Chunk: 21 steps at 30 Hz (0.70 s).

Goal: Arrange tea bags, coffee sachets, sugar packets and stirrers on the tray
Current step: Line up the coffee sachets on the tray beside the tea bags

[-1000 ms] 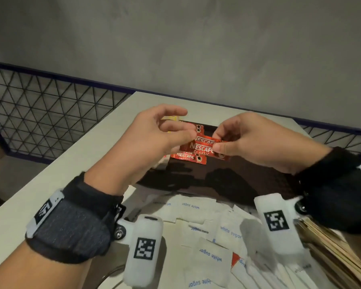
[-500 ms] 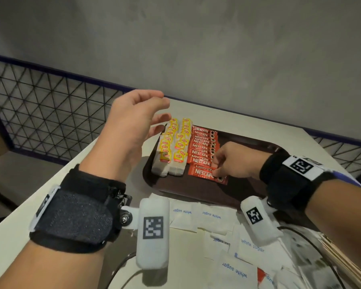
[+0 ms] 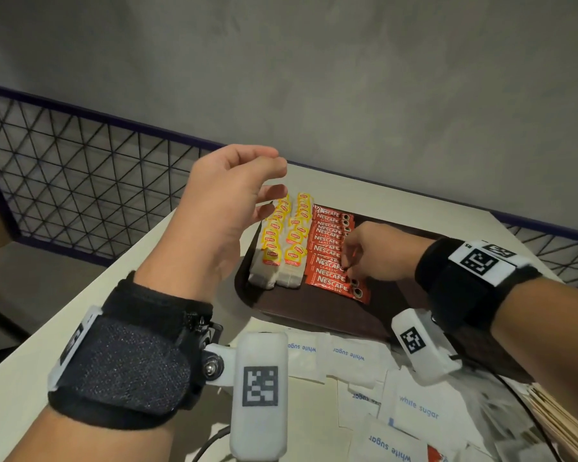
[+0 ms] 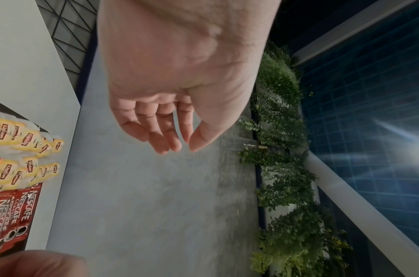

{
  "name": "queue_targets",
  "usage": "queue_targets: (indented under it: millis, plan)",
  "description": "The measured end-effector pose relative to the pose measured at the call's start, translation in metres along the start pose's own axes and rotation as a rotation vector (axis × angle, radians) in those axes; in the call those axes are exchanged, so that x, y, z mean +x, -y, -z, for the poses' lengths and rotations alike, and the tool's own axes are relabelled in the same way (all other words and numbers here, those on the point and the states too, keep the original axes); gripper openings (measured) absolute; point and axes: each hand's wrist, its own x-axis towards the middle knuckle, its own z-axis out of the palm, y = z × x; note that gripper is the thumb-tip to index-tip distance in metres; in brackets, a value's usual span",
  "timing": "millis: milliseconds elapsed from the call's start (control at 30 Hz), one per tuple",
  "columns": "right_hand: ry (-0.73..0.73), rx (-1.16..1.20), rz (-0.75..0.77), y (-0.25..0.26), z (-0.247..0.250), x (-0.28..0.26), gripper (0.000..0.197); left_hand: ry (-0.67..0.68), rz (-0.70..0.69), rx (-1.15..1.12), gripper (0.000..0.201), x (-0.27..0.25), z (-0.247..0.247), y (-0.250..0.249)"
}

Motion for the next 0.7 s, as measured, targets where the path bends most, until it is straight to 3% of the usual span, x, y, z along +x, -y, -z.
queue_targets:
  millis: [200,533,700]
  plan:
    - [0.069,-0.039,0.074,0.003,0.001,-0.006,0.021,0.003,0.001,0.022,0.008,-0.002,-0.003,0.0]
    - [0.032,-0.115,0.107,0.003,-0.011,0.006,0.015,-0.002,0.013,0.051,0.009,-0.003,-0.006,0.002]
    - [-0.11,-0.104,0.156,0.007,0.013,-0.019,0.013,0.005,0.006,0.011,0.011,-0.006,-0.011,-0.001]
